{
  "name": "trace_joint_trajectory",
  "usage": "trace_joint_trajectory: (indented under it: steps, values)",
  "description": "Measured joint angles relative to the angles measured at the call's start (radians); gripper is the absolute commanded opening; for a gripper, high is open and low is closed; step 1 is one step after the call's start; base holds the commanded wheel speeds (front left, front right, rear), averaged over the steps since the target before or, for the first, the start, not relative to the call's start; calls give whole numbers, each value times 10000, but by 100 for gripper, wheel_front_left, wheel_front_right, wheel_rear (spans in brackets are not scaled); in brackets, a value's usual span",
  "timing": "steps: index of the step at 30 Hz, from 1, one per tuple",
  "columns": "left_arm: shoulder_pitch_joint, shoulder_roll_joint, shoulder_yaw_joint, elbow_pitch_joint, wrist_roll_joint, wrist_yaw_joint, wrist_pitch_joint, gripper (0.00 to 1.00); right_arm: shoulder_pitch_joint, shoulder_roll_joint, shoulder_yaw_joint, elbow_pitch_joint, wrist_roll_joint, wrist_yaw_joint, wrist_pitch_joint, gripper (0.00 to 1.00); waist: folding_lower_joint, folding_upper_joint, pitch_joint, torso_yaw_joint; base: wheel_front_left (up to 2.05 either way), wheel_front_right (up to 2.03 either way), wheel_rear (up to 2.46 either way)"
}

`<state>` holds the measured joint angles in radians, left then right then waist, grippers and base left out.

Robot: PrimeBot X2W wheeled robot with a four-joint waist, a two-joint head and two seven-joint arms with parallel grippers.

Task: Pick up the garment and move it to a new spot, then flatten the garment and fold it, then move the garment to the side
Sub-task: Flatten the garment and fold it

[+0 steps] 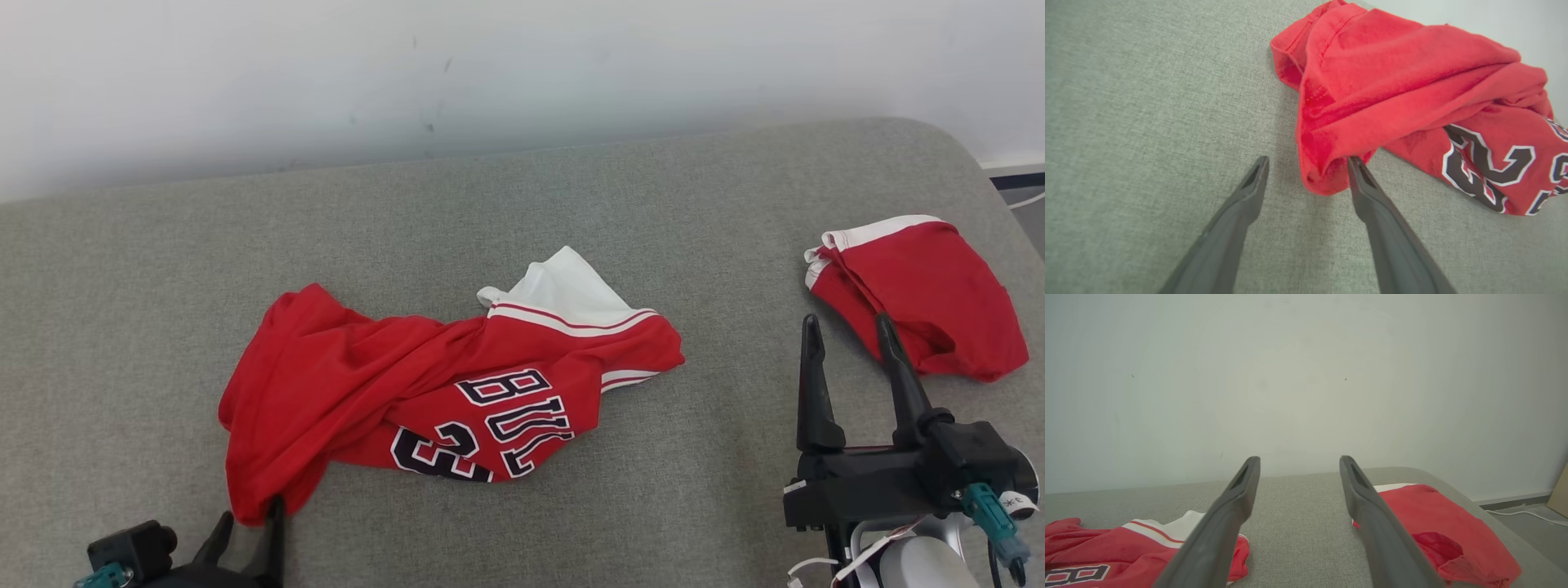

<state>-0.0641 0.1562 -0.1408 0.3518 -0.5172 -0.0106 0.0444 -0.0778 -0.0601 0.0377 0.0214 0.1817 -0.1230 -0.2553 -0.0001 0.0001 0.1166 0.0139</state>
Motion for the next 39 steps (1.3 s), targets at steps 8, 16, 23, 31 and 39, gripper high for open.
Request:
trace_joint_trajectory:
  steps: [8,16,23,31,39]
  values:
    - [17,-96,-67,178,-90,-165,-12,100,35,10,127,82,0,0,0,100,0,0,-9,-17,0,0,0]
    - [-17,-295,-253,401,-102,-261,-71,81,31,15,119,75,0,0,0,100,0,0,29,-171,0,0,0]
    - [-105,-261,-84,523,-100,-236,-278,50,32,17,111,65,0,0,0,100,0,0,44,-249,0,0,0]
    - [-132,-240,-90,658,-98,-247,-380,0,32,21,92,75,0,0,0,100,0,0,54,-233,0,0,0]
    - [-186,-100,10,560,-125,-347,-552,0,28,-130,107,107,-33,92,0,100,0,0,-28,-70,0,0,0]
